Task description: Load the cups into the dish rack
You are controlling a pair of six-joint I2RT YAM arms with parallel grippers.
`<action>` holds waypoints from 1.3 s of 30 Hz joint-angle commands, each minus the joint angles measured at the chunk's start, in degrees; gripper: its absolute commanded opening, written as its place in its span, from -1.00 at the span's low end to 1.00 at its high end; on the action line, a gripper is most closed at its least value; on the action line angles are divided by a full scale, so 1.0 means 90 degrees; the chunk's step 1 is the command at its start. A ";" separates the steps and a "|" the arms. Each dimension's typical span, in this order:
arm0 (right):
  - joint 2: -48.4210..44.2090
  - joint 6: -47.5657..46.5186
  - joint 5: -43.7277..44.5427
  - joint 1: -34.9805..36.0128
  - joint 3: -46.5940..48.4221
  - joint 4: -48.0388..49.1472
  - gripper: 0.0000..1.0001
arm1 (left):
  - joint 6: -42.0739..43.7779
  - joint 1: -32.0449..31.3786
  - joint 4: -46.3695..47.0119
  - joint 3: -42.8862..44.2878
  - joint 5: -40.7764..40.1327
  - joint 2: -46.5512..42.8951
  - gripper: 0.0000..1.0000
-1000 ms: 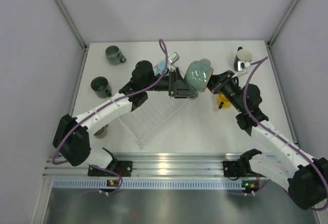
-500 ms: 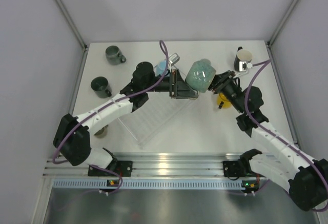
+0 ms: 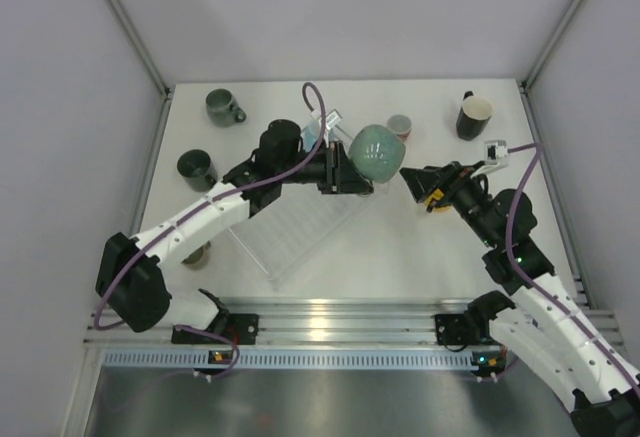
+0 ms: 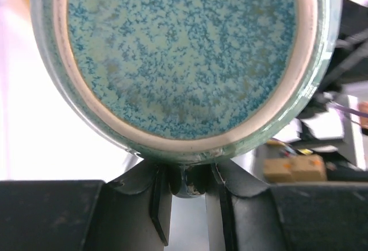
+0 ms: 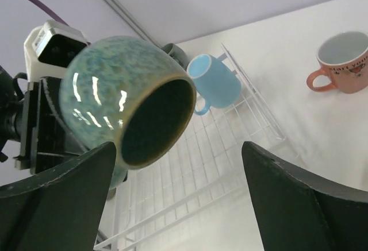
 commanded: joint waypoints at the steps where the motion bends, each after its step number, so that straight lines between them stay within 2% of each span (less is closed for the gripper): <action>1: -0.0410 -0.0430 0.0074 0.0104 0.0439 -0.0540 0.86 | 0.1435 0.0020 -0.1247 0.0695 -0.0974 -0.0421 -1.00; 4: -0.0576 -0.0586 0.0152 0.0104 0.0673 -0.0998 0.97 | 0.2237 0.0030 -0.2244 0.0921 -0.1978 -0.0411 -1.00; 8: -0.0742 -0.0714 0.0269 0.0104 0.0840 -0.1263 0.99 | 0.3017 0.0030 -0.2872 0.1009 -0.3063 -0.0343 -1.00; 9: -0.0761 -0.0743 0.0298 0.0104 0.0879 -0.1303 0.99 | 0.3116 0.0030 -0.2951 0.1019 -0.3462 -0.0304 -1.00; 14: -0.0791 -0.0811 0.0279 0.0094 0.0918 -0.1361 0.99 | 0.3614 0.0030 -0.3059 0.0970 -0.4236 -0.0148 -1.00; 24: -0.0859 -0.1007 0.0288 0.0094 0.0947 -0.1488 0.99 | 0.4230 0.0030 -0.3030 0.1175 -0.4491 0.0603 -1.00; 39: -0.0957 -0.1378 0.0542 0.0095 0.1016 -0.1869 0.99 | 0.4113 0.0030 -0.2493 0.1449 -0.4208 0.1532 -1.00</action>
